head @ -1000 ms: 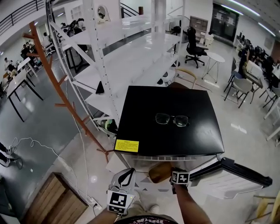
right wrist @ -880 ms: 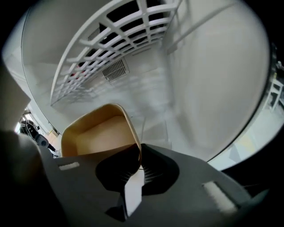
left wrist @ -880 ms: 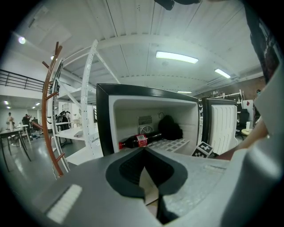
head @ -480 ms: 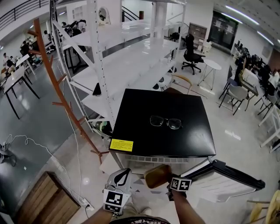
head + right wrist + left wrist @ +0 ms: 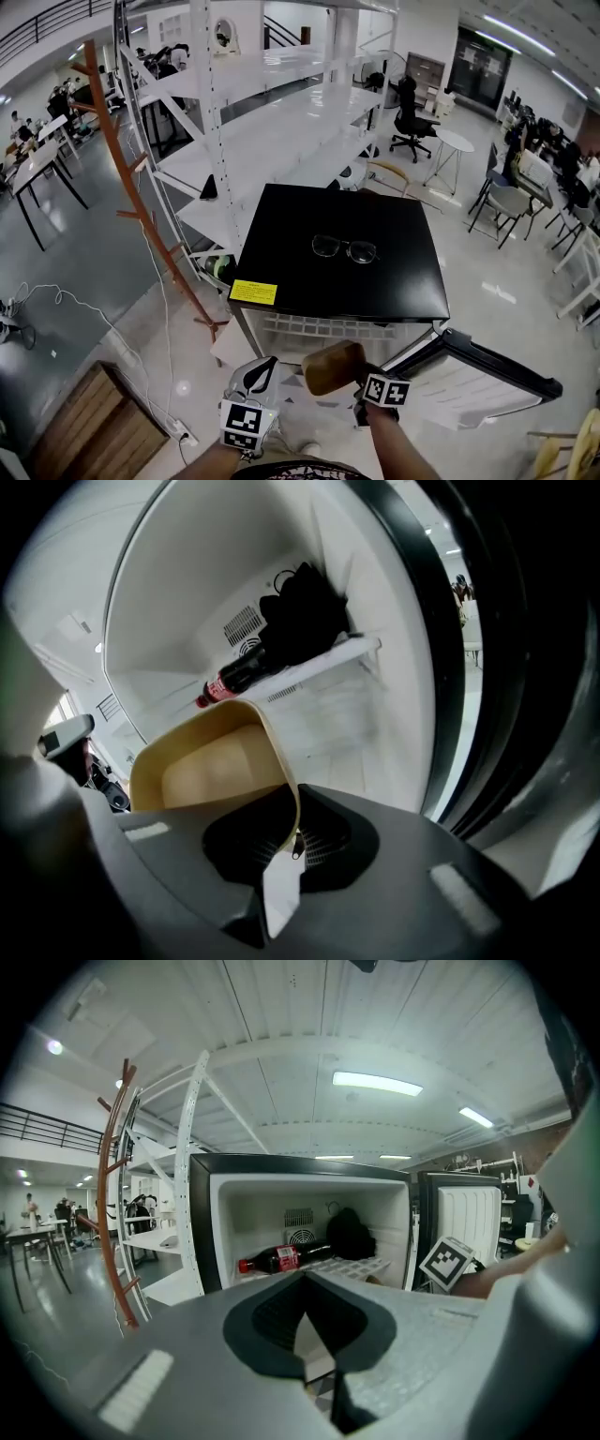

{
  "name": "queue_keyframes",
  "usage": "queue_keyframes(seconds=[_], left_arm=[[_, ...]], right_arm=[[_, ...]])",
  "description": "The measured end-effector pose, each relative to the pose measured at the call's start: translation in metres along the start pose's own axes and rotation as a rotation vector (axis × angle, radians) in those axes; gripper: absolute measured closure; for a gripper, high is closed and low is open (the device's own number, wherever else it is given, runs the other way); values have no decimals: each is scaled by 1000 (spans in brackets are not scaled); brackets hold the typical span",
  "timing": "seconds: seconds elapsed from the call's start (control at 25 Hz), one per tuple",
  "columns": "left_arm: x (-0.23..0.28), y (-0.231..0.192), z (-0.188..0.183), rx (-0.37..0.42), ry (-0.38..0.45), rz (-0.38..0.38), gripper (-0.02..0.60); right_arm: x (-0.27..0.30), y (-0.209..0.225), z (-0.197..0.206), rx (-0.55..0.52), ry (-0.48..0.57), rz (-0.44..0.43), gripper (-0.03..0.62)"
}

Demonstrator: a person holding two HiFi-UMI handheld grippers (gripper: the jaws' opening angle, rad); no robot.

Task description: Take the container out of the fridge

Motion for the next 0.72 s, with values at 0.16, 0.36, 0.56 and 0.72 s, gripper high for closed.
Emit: queue_keyframes(seconds=[0.16, 0.36, 0.56, 0.72], left_arm=[[-5, 11, 4, -18, -7, -7, 580], [-10, 21, 6, -32, -6, 4, 560], [-7, 32, 9, -50, -36, 41, 535], [-6, 38, 6, -52, -33, 56, 522]], right_arm=[[-15, -8, -13, -7, 41, -36, 551], [-29, -19, -29, -17, 92, -69, 553], [-42, -22, -40, -16, 131, -73, 553], [-52, -26, -51, -15, 171, -79, 553]])
Point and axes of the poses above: the fingertips, and each gripper's own axes: x forward along the fingers, y to its right, z out of its underside, the point moved 4 cm from there along -x, backward along the fingers, and after that the axes turned 9 degrees about -x, right-handed, at the moved point
